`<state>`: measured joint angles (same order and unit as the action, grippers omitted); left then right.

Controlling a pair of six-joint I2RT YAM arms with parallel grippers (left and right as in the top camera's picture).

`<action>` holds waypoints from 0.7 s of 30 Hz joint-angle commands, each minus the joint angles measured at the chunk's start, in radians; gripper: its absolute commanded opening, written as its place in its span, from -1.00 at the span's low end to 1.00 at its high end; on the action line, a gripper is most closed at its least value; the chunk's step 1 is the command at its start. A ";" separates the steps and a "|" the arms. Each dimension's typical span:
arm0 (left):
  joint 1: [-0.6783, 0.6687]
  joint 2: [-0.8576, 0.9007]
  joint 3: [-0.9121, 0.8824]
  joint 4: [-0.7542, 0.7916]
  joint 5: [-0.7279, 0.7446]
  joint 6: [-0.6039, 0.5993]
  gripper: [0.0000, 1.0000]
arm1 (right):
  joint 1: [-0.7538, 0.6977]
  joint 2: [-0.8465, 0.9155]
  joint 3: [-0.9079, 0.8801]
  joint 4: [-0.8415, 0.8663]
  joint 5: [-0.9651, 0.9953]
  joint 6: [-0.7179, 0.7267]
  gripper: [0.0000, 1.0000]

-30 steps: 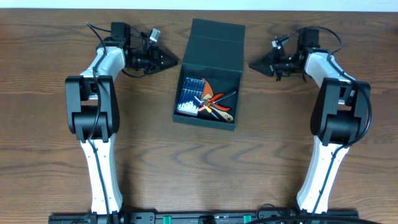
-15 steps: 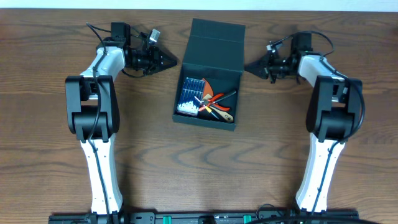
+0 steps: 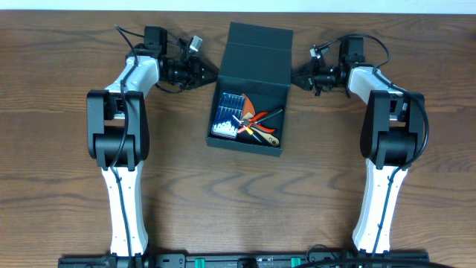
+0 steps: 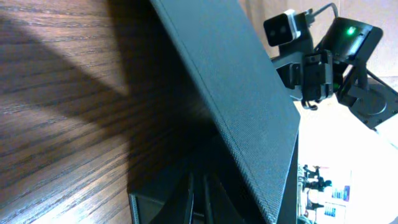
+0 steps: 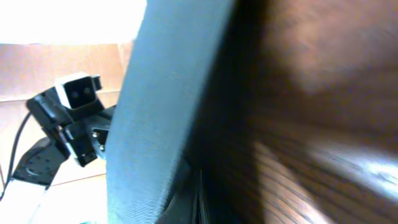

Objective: Pack container
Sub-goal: 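Push the lid forward with both grippers to tilt it closed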

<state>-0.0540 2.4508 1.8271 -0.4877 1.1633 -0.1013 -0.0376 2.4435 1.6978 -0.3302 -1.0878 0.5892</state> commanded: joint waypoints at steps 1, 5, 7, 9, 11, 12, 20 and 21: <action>0.005 0.014 0.003 0.000 -0.004 0.001 -0.89 | 0.008 0.003 0.001 0.031 -0.062 0.009 -0.97; 0.005 0.014 0.003 0.000 0.005 -0.002 -0.89 | 0.007 0.003 0.001 0.082 -0.108 0.005 -0.97; 0.005 0.014 0.003 0.000 0.007 -0.002 -0.88 | 0.008 0.003 0.001 0.113 -0.138 -0.003 -0.98; 0.005 0.014 0.003 0.000 0.007 -0.003 -0.89 | 0.009 0.003 0.001 0.142 -0.164 -0.003 -0.97; 0.005 0.014 0.003 0.000 0.007 -0.006 -0.89 | 0.009 0.003 0.001 0.166 -0.185 -0.003 -0.97; 0.005 0.014 0.003 0.000 0.007 -0.006 -0.88 | 0.009 0.003 0.001 0.174 -0.194 -0.003 -0.98; 0.008 0.014 0.004 0.004 0.060 -0.010 -0.89 | 0.014 0.003 0.001 0.240 -0.293 -0.003 -0.98; 0.010 0.014 0.004 0.004 0.060 -0.010 -0.89 | 0.014 0.003 0.001 0.254 -0.313 -0.003 -0.97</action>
<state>-0.0475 2.4508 1.8271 -0.4847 1.1831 -0.1062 -0.0376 2.4439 1.6978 -0.0971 -1.2690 0.5949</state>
